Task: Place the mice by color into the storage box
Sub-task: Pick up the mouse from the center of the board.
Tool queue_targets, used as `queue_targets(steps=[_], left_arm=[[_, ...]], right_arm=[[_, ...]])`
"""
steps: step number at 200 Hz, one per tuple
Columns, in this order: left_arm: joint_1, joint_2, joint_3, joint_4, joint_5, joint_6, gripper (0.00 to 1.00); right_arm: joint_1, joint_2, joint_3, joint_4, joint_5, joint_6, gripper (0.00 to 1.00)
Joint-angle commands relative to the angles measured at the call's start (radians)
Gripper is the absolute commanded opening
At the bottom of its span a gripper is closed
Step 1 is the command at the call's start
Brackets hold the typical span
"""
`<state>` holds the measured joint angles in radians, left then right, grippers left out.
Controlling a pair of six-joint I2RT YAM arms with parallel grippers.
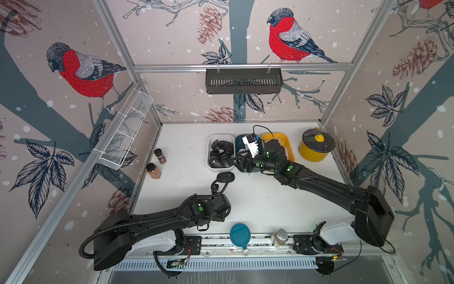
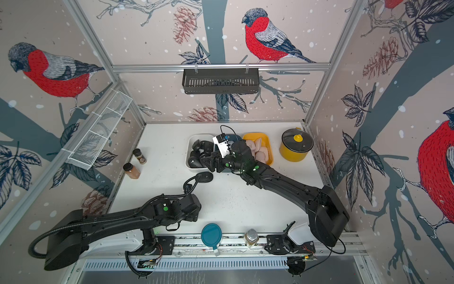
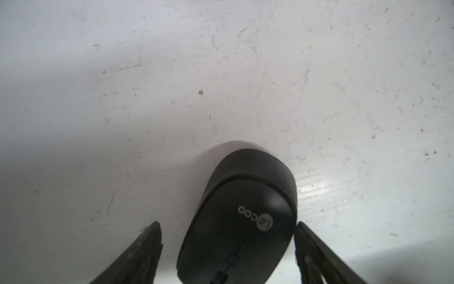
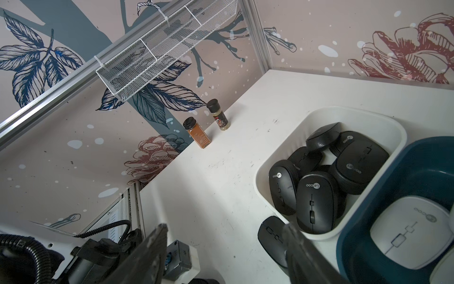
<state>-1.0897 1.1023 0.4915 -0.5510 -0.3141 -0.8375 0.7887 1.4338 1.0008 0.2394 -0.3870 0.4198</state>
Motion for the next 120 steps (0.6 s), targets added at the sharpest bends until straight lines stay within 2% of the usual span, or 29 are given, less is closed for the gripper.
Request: queue_targets(steps=[1,31,72,120], left_arm=[[0.004,0.044,0.008,0.011,0.003,0.013,0.83],[0.004,0.105,0.022,0.005,0.019,0.028,0.80],[0.005,0.118,0.023,0.018,0.018,0.039,0.74],[0.004,0.147,0.024,0.034,0.037,0.054,0.74]], right_arm=[[-0.005,-0.012,0.005,0.024,-0.017,0.010,0.74],[-0.010,-0.015,0.002,0.021,-0.017,0.016,0.74],[-0.014,-0.017,-0.006,0.023,-0.018,0.021,0.74],[-0.016,-0.015,-0.013,0.025,-0.016,0.029,0.74]])
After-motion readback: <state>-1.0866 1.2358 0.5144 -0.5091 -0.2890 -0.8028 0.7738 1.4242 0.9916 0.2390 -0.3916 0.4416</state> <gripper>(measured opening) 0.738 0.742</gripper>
